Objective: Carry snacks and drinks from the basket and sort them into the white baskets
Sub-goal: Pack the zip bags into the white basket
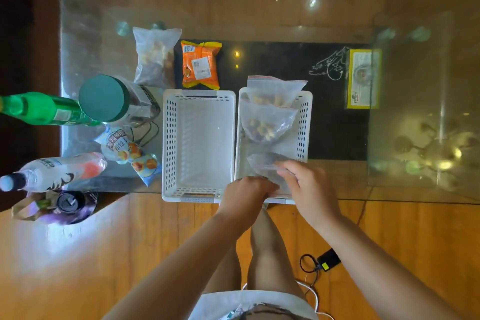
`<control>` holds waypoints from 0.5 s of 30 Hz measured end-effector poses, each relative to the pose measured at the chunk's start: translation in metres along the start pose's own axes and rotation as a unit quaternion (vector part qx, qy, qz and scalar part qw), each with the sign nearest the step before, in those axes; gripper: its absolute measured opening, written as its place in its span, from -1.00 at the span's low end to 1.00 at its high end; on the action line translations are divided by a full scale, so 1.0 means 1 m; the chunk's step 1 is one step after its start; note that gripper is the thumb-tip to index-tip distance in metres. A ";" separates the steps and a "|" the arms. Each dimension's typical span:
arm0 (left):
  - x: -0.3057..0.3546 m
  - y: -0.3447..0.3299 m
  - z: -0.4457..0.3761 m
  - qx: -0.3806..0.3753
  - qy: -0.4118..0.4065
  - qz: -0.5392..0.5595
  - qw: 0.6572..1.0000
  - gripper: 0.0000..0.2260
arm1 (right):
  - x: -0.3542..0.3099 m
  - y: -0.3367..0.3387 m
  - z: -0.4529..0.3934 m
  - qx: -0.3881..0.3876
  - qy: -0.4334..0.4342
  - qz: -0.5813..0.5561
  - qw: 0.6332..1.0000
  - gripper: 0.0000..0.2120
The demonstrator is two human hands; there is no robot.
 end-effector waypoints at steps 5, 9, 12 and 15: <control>-0.016 -0.012 -0.014 -0.026 0.043 -0.013 0.999 -0.82 | 0.008 -0.033 -0.026 -0.051 -0.037 0.040 0.997 -0.84; -0.022 -0.011 -0.023 -0.049 0.055 0.008 0.997 -0.78 | 0.011 -0.046 -0.048 -0.093 -0.054 0.055 0.993 -0.82; -0.025 -0.008 -0.030 -0.059 0.055 0.016 0.997 -0.76 | 0.017 -0.053 -0.061 -0.134 -0.068 0.053 0.987 -0.79; -0.029 0.001 -0.036 -0.025 0.083 0.046 0.995 -0.78 | 0.022 -0.053 -0.071 -0.133 -0.083 0.020 0.987 -0.81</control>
Point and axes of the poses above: each hand's wrist, its own z-axis away from the middle knuckle, its own y-axis out of the back of the hand, x = y × z, the point moved 4 cm from there along -z, towards the middle knuckle, and after that the axes turned 5 degrees about -y, right-handed, at the moved point
